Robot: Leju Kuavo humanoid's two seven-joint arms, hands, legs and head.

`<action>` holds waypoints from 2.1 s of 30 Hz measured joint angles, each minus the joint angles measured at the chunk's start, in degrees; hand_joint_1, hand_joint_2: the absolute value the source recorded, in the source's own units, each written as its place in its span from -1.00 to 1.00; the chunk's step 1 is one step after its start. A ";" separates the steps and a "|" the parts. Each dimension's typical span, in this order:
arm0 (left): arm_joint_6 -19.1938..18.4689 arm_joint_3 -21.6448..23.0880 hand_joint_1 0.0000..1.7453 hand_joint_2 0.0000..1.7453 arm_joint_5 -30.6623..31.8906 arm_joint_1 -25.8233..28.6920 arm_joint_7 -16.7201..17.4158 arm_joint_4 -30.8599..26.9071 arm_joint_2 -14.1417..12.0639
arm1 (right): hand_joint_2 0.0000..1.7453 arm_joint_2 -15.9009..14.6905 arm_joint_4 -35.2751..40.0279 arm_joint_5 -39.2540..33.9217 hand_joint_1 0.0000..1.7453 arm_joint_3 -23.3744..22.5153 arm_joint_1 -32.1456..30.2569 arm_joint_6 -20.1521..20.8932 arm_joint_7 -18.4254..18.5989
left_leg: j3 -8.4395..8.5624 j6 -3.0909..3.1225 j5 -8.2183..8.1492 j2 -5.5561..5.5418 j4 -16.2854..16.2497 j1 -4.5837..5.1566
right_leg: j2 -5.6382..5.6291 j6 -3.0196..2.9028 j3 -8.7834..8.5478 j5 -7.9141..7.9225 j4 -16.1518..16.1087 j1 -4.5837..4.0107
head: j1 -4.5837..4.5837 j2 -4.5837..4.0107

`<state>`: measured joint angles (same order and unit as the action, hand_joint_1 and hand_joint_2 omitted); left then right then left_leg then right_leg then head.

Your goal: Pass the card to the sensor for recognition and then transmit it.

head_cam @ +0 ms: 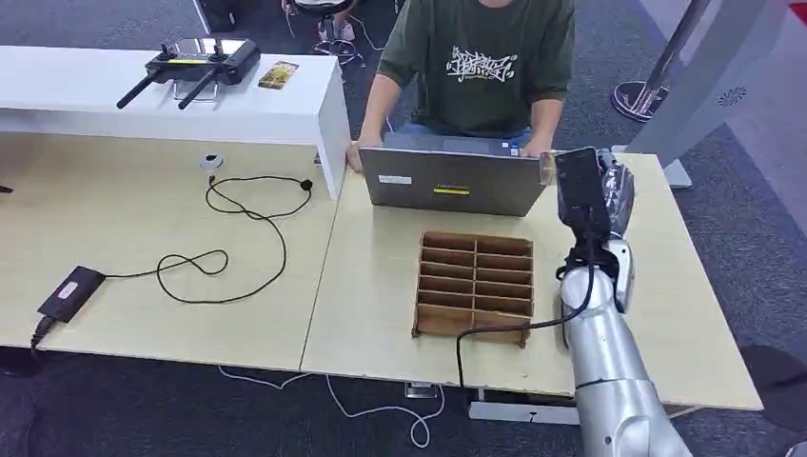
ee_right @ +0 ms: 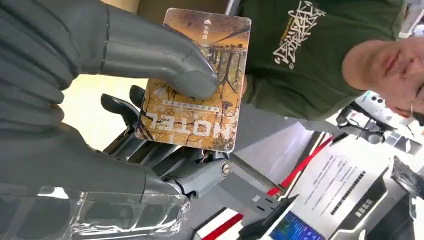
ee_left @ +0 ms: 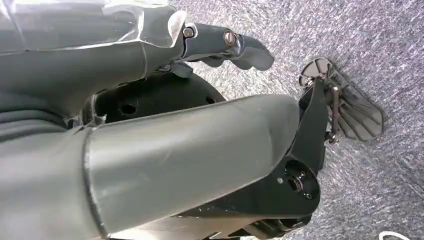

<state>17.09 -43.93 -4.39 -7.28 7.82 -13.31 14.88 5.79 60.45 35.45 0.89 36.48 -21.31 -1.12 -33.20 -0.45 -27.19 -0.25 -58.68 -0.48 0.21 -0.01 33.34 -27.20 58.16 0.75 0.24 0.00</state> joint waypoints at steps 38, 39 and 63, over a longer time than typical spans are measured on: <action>2.95 -1.68 -1.00 -1.00 -3.19 -0.26 -1.09 0.00 0.70 | 1.00 -9.07 -19.67 -5.07 1.00 -8.46 3.84 -7.47 -4.02 | -0.01 0.02 -0.01 -0.02 -0.03 0.01 | 0.02 0.04 0.00 0.03 -0.03 0.03 | -0.02 0.00; 2.95 -1.68 -1.00 -1.00 -3.30 -0.26 -1.07 0.00 0.70 | 1.00 -9.11 -18.83 -5.40 1.00 -8.46 3.02 -7.39 -3.73 | 0.00 0.02 -0.01 -0.02 -0.03 0.01 | 0.02 0.04 0.00 0.03 -0.03 0.03 | -0.02 0.00; 4.72 -1.68 -1.00 -1.00 -3.65 -0.78 0.28 -0.02 0.55 | 1.00 -7.43 5.27 -2.04 1.00 -9.66 -16.40 -4.65 2.01 | -0.02 0.03 -0.02 -0.02 -0.02 0.01 | 0.03 0.05 -0.01 0.02 -0.03 0.04 | -0.02 0.00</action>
<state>21.81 -45.62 -8.04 -8.06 8.11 -13.33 15.43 -1.64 65.72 33.41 -8.76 20.09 -25.97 0.90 -33.22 -0.42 -27.21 -0.27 -58.70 -0.48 0.24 0.04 33.33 -27.18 58.13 0.79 0.22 0.00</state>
